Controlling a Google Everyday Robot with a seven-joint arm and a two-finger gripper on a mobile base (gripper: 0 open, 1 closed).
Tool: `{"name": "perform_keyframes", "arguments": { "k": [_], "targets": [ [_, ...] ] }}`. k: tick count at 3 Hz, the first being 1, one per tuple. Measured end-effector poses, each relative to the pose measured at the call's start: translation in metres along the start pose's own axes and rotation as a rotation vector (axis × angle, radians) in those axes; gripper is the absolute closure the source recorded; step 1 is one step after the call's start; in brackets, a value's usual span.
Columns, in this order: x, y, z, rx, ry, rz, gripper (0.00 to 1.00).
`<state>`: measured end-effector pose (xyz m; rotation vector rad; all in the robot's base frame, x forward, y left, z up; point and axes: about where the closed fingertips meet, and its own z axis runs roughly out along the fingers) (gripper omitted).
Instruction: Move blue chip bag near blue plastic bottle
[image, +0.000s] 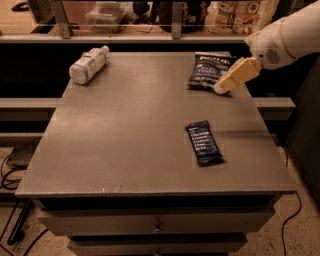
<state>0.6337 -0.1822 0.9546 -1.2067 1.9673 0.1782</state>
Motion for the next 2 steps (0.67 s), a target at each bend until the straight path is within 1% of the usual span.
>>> {"name": "perform_keyframes", "arguments": {
  "k": [1,2],
  "targets": [
    [0.006,-0.022,0.032,-0.007,-0.007,0.04,0.0],
    [0.012,-0.035,0.057,-0.045,-0.052,0.077,0.0]
  ]
}}
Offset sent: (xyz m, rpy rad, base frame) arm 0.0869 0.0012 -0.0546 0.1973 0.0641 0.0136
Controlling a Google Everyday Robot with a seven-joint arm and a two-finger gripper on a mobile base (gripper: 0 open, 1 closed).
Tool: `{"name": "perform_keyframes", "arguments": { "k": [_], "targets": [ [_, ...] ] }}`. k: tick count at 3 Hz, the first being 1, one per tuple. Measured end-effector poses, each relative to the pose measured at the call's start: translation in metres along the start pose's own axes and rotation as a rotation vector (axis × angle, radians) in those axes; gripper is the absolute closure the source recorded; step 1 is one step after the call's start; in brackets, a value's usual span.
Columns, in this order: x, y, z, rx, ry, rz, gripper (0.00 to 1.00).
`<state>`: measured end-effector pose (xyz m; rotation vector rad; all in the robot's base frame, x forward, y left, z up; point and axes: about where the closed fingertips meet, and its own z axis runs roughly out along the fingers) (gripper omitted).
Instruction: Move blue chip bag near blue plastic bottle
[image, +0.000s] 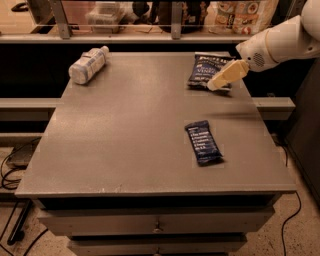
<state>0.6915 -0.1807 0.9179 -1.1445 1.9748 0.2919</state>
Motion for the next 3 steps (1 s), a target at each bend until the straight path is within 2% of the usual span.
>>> {"name": "perform_keyframes", "arguments": {
  "k": [2,3],
  "targets": [
    [0.001,-0.009,0.017,0.001,-0.032,0.04,0.0],
    [0.008,-0.03,0.038,0.04,-0.052,0.1,0.0]
  ]
}}
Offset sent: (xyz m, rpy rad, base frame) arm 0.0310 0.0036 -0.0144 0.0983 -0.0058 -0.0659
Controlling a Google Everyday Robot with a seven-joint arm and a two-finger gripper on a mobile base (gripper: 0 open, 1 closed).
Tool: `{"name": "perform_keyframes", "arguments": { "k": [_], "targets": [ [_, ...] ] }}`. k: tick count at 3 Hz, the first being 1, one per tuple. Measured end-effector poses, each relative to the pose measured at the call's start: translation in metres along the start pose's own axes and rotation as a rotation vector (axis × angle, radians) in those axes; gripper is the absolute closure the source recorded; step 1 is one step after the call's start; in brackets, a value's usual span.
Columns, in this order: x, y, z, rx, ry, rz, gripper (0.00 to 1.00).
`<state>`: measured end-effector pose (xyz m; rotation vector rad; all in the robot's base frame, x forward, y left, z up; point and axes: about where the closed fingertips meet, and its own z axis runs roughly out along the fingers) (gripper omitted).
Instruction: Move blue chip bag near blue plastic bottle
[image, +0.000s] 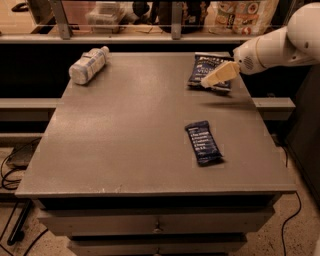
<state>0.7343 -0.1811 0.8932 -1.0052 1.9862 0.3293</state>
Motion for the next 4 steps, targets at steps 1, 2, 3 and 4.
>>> {"name": "perform_keyframes", "arguments": {
  "k": [1,2,3,4],
  "targets": [
    [0.012,-0.019,0.019,0.03,0.006,0.051,0.0],
    [0.022,-0.028,0.039,0.027,0.019,0.09,0.07],
    [0.032,-0.028,0.063,-0.014,0.045,0.117,0.54],
    [0.027,-0.029,0.06,-0.014,0.045,0.117,0.85]
  ]
}}
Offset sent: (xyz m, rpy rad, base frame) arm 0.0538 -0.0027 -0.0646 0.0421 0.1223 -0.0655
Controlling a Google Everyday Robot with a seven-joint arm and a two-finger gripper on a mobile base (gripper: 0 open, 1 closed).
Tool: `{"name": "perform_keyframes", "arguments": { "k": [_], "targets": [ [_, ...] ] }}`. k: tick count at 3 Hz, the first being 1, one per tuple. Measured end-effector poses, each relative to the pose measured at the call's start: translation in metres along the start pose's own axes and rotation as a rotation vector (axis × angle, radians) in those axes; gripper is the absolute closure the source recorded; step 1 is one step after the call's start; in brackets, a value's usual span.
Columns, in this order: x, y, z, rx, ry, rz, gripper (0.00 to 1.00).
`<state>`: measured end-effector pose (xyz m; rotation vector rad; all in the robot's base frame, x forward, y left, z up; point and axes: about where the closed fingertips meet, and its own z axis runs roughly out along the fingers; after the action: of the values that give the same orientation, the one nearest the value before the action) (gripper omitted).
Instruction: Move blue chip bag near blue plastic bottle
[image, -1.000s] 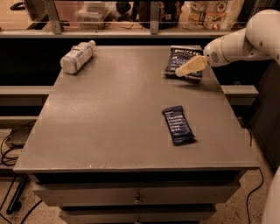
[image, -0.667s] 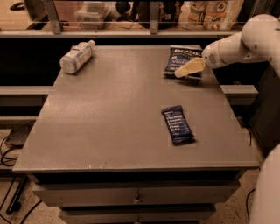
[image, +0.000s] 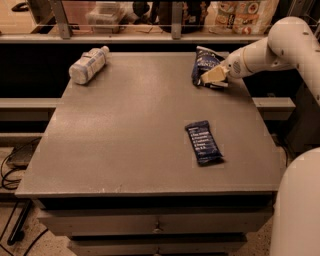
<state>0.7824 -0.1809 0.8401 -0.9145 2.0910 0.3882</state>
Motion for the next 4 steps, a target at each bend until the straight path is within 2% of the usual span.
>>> {"name": "perform_keyframes", "arguments": {
  "k": [1,2,3,4],
  "targets": [
    [-0.003,0.0,-0.003,0.0,0.0,0.0,1.0],
    [-0.004,0.0,-0.003,0.0,0.0,-0.001,1.0],
    [-0.056,0.03,-0.007,-0.035,-0.063,-0.134,1.0],
    [-0.118,0.067,-0.021,-0.069,-0.16,-0.279,0.75]
  ]
}}
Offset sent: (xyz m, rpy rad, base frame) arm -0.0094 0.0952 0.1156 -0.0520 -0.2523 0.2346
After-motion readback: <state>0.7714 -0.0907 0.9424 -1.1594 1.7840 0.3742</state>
